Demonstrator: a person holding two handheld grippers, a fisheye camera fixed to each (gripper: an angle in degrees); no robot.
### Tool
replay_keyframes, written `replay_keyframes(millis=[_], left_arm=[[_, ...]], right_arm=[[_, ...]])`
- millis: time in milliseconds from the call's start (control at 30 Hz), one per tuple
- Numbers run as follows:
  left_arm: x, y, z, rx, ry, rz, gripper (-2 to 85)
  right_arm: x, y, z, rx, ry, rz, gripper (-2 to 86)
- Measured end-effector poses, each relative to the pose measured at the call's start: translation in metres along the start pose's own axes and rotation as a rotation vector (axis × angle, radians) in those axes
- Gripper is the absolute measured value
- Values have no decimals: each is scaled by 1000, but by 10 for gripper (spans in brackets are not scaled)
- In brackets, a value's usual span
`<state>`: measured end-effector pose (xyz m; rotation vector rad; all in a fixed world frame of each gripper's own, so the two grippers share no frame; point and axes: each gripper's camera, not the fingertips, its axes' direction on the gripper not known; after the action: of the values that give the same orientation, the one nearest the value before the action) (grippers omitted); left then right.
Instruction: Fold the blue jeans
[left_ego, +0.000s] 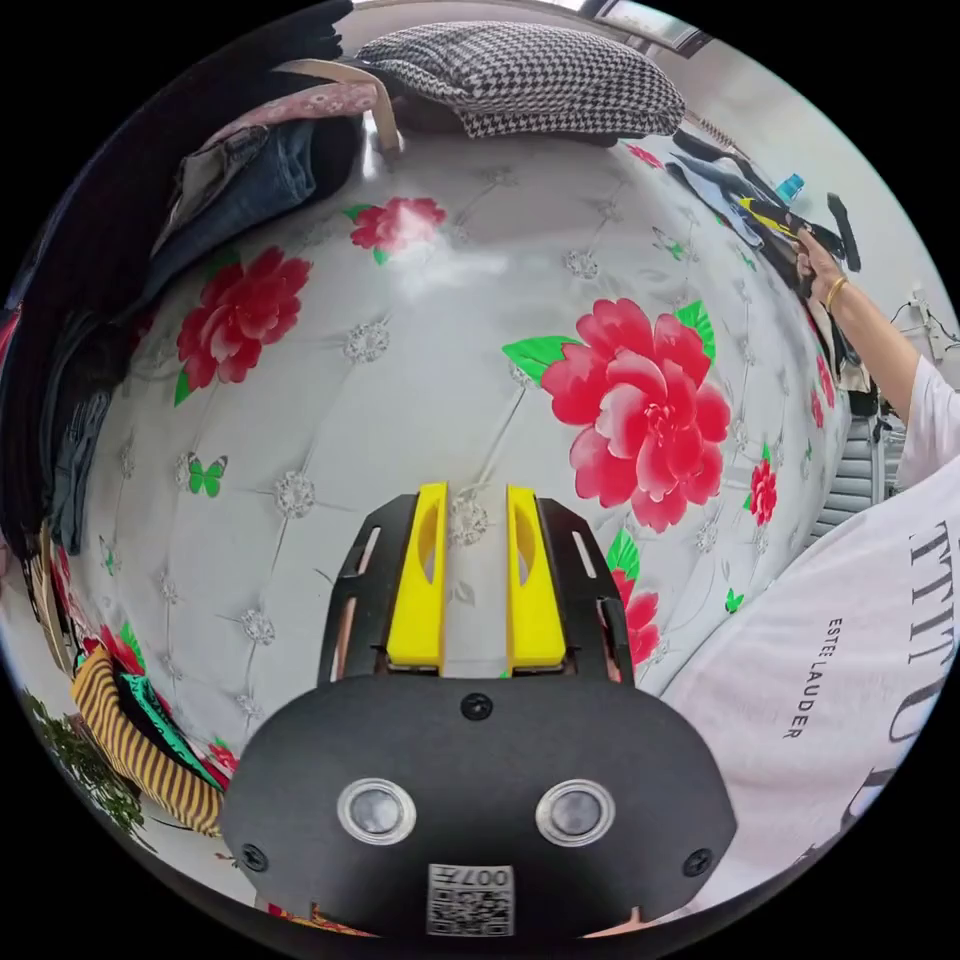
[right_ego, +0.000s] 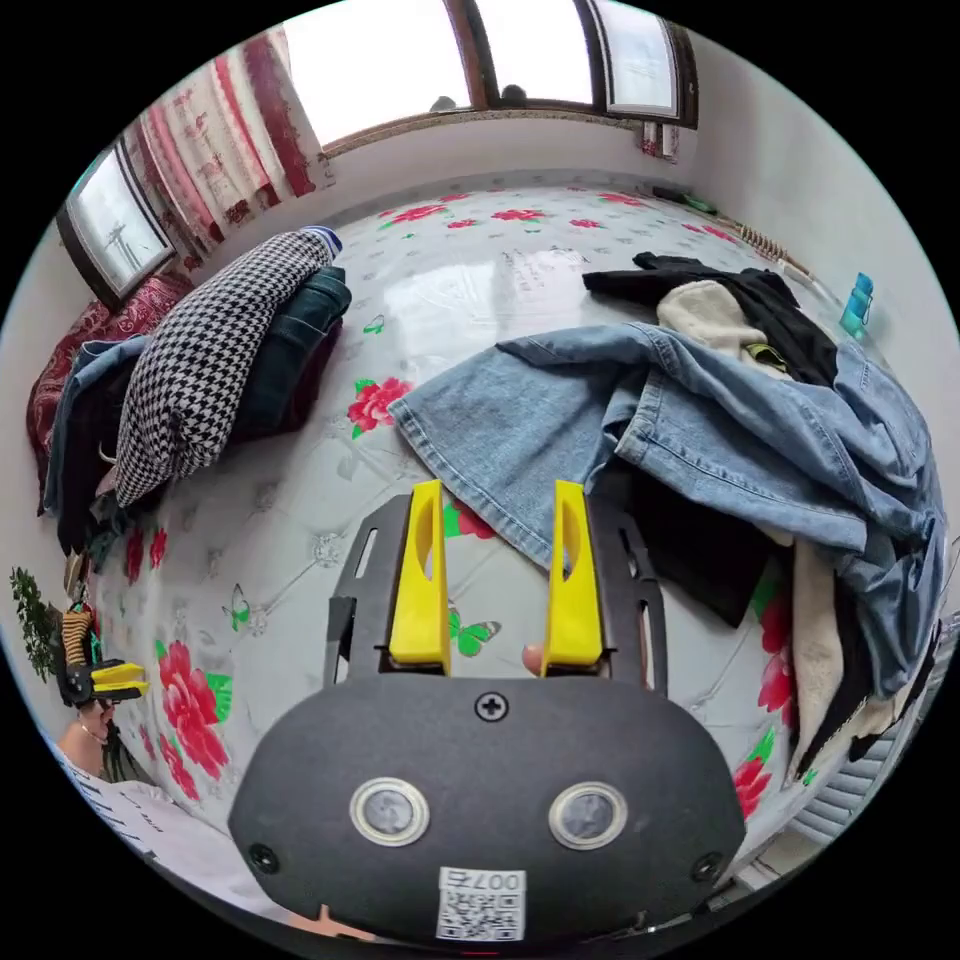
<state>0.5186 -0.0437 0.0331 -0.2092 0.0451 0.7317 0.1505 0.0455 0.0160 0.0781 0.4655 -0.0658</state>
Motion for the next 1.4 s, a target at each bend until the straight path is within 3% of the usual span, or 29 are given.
replay_keyframes(millis=[67,100,233,400,533,633,733,900,967,1033,1133,1233,1400], left_arm=[[19,6,1,-12,-64,45,78],[23,6,2,-8,-89,59,77],[31,-2,1,-8,-129,104,75],[17,-5,-4,7,-86,137,77],[-11,3,-13,68,-9,-46,27],[-32,25,-21,144,241,-133,-4],[-48,60,-41,261,360,-177,-8],[-80,130,-76,351,338,-241,-10],[-106,174,-88,389,301,-321,-10],[-126,210,-93,400,268,-407,-10],[-152,269,-97,414,228,-518,-9],[-166,316,-97,411,197,-592,-8],[-163,333,-98,428,214,-564,19]], right_arm=[[1,-4,23,-82,8,0,89],[-5,2,18,5,43,28,78],[-27,-8,15,-50,27,83,34],[-88,35,-3,-79,-215,35,5],[-156,104,-31,-48,-176,-24,1],[-196,149,-56,-69,-324,-97,1],[-248,168,-89,-92,-606,-294,1],[-424,196,-162,-226,-1153,-970,7],[-467,214,-179,-245,-1216,-1147,13],[-490,225,-185,-280,-1169,-1250,22],[-471,218,-180,-231,-1063,-1182,32],[-395,188,-164,-101,-887,-883,40],[-188,158,-149,46,-378,-261,57]])
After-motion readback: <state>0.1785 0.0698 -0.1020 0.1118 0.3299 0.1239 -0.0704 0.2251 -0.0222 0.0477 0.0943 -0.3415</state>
